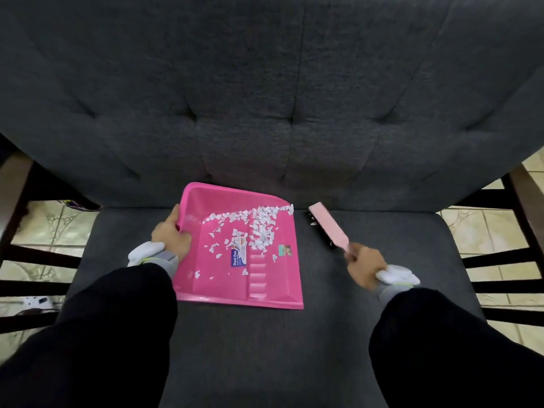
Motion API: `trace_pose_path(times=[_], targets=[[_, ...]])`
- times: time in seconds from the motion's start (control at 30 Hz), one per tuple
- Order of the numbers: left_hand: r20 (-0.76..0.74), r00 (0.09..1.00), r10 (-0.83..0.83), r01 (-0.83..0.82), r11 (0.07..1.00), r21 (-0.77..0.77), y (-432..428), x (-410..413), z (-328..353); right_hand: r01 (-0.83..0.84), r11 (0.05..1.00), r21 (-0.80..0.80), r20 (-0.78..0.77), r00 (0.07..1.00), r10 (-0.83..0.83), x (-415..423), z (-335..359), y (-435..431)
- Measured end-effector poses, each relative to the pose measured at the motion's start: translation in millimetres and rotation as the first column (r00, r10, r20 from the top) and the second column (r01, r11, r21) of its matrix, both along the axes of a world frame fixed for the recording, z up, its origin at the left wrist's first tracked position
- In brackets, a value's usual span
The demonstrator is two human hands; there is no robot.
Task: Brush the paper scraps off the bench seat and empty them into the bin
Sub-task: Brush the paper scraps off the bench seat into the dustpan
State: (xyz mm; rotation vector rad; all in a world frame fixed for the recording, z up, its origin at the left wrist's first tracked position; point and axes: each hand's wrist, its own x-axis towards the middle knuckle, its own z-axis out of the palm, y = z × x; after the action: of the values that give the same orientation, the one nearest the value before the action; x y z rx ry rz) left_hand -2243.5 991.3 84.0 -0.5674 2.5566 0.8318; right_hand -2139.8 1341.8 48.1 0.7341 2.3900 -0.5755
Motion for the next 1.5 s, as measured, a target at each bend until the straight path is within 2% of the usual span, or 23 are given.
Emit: trace_pose_path(times=[0.1,0.17,0.27,0.37,0.5,0.57,0.67,0.8,0.97,1.03,1.1,1.2,1.3,1.4,1.5], targets=[[0.007,1.0,-0.009,0.009,1.0,-0.007,0,-1,-2,-0.142,0.983,-0.119,0.014,0.989,0.144,13,9,14],[-0.002,1.0,-0.005,0.005,1.0,-0.003,-1,-1,-2,-0.149,0.981,-0.124,-0.038,0.989,0.146,16,14,21],[-0.013,0.999,0.041,-0.041,0.999,0.025,0,1,1,-0.13,0.991,-0.007,-0.112,0.985,0.129,12,17,29],[-0.009,0.992,0.123,-0.123,0.991,0.053,-2,2,1,-0.181,0.975,0.126,-0.016,0.983,0.185,-2,23,27],[-0.049,0.993,0.11,-0.107,0.992,0.069,-3,5,-1,-0.328,0.904,0.276,0.076,0.945,0.319,-28,22,16],[-0.068,0.993,0.096,-0.091,0.993,0.072,-3,5,-2,-0.337,0.894,0.294,0.101,0.942,0.322,-39,21,11],[-0.087,0.992,0.094,-0.088,0.994,0.071,-5,6,-3,-0.293,0.927,0.234,0.111,0.955,0.274,-50,20,6],[-0.097,0.991,0.096,-0.092,0.995,0.047,-11,5,1,-0.216,0.976,0.038,0.107,0.971,0.211,-52,16,15],[-0.095,0.991,0.093,-0.09,0.995,0.031,-17,4,5,-0.079,0.981,-0.179,0.073,0.993,0.093,-41,32,53],[-0.098,0.992,0.078,-0.075,0.997,0.03,-19,4,8,-0.034,0.985,-0.168,-0.002,0.999,0.034,-36,37,64],[-0.1,0.993,0.068,-0.066,0.998,0.025,-20,6,9,0.001,0.996,-0.087,-0.05,0.999,-0.006,-34,36,68],[-0.094,0.994,0.063,-0.061,0.998,0.018,-23,8,10,-0.033,0.999,0.04,0.005,0.999,0.033,-33,28,60],[-0.093,0.994,0.049,-0.048,0.999,0.013,-24,9,7,-0.036,0.994,0.103,0.039,0.999,0.032,-27,19,36],[-0.092,0.995,0.038,-0.038,0.999,0.006,-26,10,6,0.071,0.995,0.073,-0.044,0.997,-0.068,-6,5,-7],[-0.089,0.995,0.04,-0.038,0.999,0.023,-27,13,7,0.119,0.99,-0.069,-0.109,0.986,-0.126,18,-3,-52]])
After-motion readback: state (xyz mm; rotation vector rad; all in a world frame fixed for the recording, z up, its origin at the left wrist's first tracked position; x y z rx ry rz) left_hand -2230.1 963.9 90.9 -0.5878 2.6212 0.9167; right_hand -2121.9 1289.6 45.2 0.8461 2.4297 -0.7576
